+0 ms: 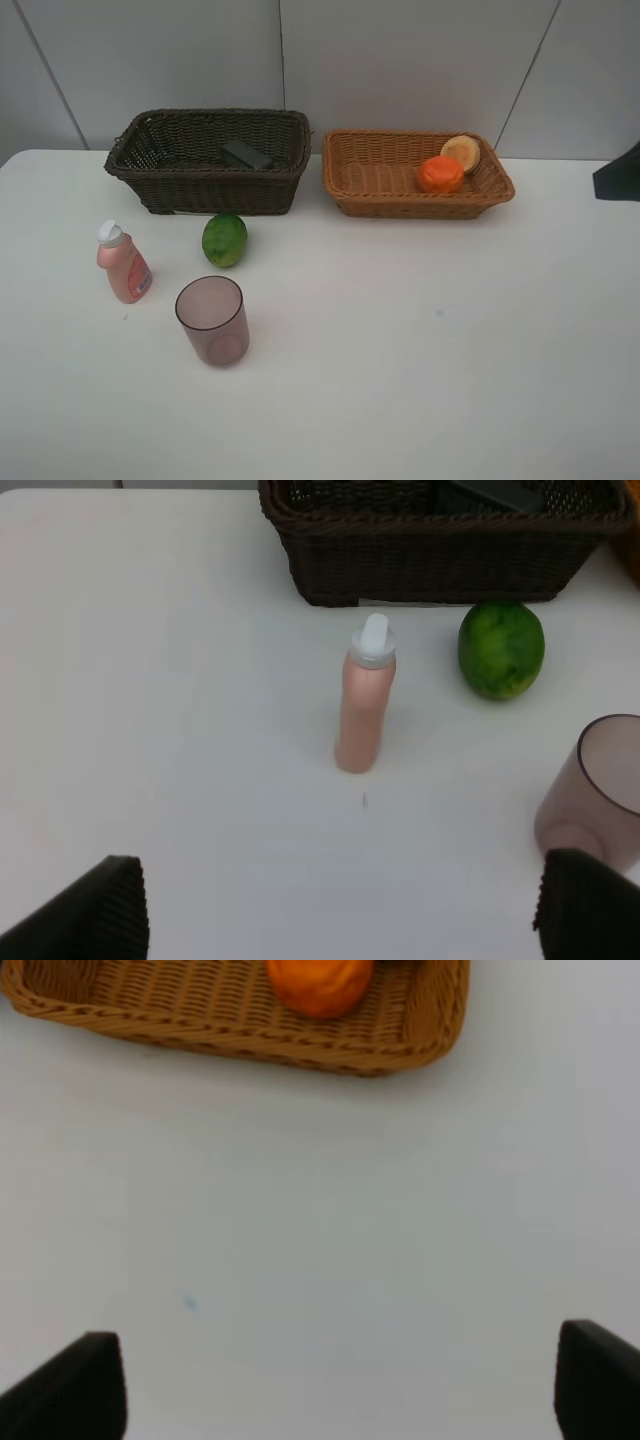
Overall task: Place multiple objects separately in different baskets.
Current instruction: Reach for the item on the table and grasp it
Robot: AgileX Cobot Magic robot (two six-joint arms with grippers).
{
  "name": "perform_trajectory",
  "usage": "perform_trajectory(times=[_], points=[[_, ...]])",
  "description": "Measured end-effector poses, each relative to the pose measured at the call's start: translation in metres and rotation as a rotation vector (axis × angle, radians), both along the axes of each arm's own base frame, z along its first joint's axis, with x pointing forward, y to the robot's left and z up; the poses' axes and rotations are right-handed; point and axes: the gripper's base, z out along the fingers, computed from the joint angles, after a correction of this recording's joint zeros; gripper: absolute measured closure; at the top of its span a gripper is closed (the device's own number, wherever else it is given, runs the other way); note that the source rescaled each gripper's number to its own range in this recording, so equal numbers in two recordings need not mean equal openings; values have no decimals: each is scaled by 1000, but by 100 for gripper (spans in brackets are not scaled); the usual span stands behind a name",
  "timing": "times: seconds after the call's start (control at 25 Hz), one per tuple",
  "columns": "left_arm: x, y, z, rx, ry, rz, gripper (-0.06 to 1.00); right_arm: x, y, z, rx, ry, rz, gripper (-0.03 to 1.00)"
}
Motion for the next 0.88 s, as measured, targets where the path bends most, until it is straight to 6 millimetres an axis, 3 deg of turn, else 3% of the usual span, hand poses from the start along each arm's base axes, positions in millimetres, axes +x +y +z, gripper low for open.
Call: perform_trajectory(times=[0.56, 0.88], points=[[0, 0, 0, 0, 0, 0, -6, -59, -21, 1, 20, -25, -109, 2], [0, 0, 0, 0, 0, 0, -6, -86, -21, -31, 67, -10, -100, 2]])
